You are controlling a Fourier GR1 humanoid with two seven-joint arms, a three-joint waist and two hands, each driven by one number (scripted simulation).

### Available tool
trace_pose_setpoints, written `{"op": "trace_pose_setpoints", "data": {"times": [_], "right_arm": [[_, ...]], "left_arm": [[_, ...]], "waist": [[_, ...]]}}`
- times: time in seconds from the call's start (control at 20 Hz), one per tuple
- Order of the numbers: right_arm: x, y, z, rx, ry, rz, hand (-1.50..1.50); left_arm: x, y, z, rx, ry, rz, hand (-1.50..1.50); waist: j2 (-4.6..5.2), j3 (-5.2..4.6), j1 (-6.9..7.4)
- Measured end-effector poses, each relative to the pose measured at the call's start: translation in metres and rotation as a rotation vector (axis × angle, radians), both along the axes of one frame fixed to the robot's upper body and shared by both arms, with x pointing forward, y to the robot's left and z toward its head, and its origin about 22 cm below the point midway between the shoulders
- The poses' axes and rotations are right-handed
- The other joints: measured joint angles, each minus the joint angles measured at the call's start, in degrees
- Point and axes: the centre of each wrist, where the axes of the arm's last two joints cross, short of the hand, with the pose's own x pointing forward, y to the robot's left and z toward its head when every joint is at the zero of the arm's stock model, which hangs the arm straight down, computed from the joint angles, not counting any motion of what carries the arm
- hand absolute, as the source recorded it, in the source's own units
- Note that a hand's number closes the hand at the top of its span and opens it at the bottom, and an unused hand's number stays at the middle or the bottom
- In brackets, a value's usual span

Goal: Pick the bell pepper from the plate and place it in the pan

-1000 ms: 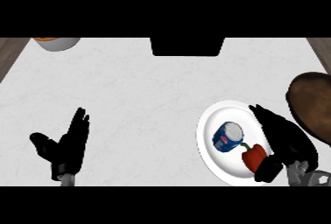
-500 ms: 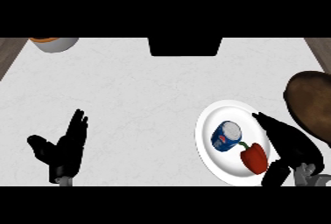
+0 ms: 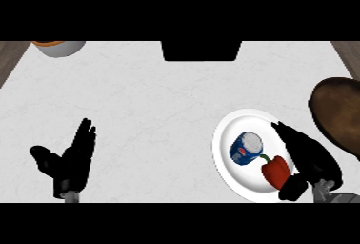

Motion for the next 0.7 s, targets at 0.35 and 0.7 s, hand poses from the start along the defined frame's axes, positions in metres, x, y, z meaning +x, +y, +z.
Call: {"op": "trace_pose_setpoints", "data": {"times": [0.35, 0.7], "right_arm": [[0.000, 0.000, -0.026, 0.007, 0.003, 0.031, 1.50], [0.005, 0.004, -0.034, 0.004, -0.082, 0.126, 1.50]], "left_arm": [[-0.003, 0.001, -0.001, 0.001, -0.002, 0.003, 0.00], [0.000, -0.007, -0.002, 0.002, -0.006, -0.001, 0.00]], "waist": [[-0.10, -0.23, -0.02], [-0.32, -0.46, -0.09]]}}
